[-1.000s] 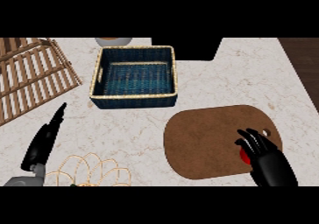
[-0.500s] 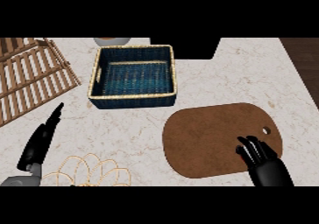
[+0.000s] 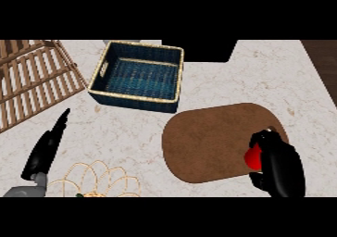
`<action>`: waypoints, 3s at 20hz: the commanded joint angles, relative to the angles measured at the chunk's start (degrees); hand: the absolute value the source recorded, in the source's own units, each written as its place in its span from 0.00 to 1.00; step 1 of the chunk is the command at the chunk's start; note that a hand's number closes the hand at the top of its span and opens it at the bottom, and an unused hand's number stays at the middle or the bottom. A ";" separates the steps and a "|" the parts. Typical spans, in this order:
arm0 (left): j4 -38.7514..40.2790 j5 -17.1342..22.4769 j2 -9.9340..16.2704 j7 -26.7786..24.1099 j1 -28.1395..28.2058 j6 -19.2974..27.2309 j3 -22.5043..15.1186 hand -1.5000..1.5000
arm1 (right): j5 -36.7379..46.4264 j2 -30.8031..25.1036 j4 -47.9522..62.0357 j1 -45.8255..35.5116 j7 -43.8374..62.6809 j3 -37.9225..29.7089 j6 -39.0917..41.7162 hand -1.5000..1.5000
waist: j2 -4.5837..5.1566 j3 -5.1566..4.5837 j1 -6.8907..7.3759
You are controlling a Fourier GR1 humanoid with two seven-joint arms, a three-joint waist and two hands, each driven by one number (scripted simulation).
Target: Pick the can from the cutting board and place it in the basket
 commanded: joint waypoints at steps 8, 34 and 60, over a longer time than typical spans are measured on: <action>1.10 -0.86 -0.94 0.65 -1.01 0.25 -0.31 0.50 | 3.30 1.29 -25.33 -22.72 30.25 13.97 31.18 1.00 | 0.09 0.74 -0.32; 1.50 -1.29 -1.08 -2.01 0.56 -1.09 0.56 0.50 | -38.84 1.33 6.47 -82.17 60.96 3.62 33.44 1.00 | 0.28 0.76 1.09; 2.13 -1.85 -1.20 -0.73 -3.19 -2.72 1.49 0.50 | -45.91 1.34 51.17 -90.32 50.74 16.89 -4.69 0.00 | 0.87 0.76 2.12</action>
